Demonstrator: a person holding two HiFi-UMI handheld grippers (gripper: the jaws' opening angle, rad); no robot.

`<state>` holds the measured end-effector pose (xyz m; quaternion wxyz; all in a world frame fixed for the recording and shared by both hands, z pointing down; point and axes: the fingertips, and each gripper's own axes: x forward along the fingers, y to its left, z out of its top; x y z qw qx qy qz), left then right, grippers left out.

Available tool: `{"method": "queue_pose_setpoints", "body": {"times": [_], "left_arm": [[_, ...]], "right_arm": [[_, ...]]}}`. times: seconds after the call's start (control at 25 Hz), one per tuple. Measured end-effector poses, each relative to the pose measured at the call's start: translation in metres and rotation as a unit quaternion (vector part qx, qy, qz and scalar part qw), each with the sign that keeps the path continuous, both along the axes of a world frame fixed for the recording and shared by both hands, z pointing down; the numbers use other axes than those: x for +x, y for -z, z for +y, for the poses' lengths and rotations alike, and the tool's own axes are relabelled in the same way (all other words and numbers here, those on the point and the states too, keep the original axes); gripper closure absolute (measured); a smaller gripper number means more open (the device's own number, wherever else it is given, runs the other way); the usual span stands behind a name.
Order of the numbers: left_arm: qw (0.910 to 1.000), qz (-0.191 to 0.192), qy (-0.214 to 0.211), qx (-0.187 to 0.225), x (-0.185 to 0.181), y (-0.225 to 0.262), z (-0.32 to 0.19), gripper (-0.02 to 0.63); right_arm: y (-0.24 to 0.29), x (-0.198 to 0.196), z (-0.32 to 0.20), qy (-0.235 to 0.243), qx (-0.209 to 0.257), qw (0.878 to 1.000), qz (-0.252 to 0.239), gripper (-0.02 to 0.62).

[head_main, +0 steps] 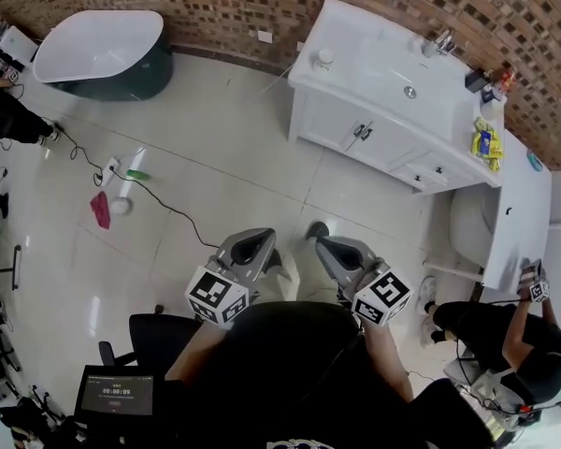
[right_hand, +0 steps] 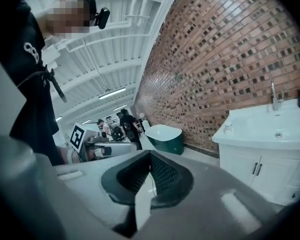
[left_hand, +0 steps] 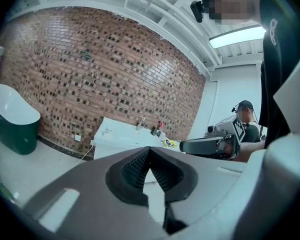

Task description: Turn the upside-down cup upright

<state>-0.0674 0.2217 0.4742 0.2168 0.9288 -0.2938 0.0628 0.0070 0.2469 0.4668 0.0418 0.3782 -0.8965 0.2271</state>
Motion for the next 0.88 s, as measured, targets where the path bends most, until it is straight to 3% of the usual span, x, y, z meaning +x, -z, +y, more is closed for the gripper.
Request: {"method": "queue_pose_setpoints", "body": {"times": [0.28, 0.48, 0.72, 0.88], "left_arm": [[0.9995, 0.002, 0.008, 0.029, 0.014, 0.025, 0.046, 0.594], [0.9993, 0.004, 0.009, 0.037, 0.041, 0.038, 0.081, 0.594], [0.9989, -0.007, -0.020, 0.041, 0.100, 0.033, 0.142, 0.594], [0.9993, -0.004, -0.020, 0.030, 0.119, 0.025, 0.181, 0.594]], "right_arm": [[0.021, -0.004, 0.038, 0.031, 0.046, 0.998, 0.031, 0.603], [0.033, 0.024, 0.077, 0.045, 0.079, 0.993, 0.078, 0.603], [0.006, 0.100, 0.134, -0.004, 0.044, 0.995, 0.090, 0.603], [-0.007, 0.123, 0.170, -0.011, 0.031, 0.995, 0.094, 0.603]]}}
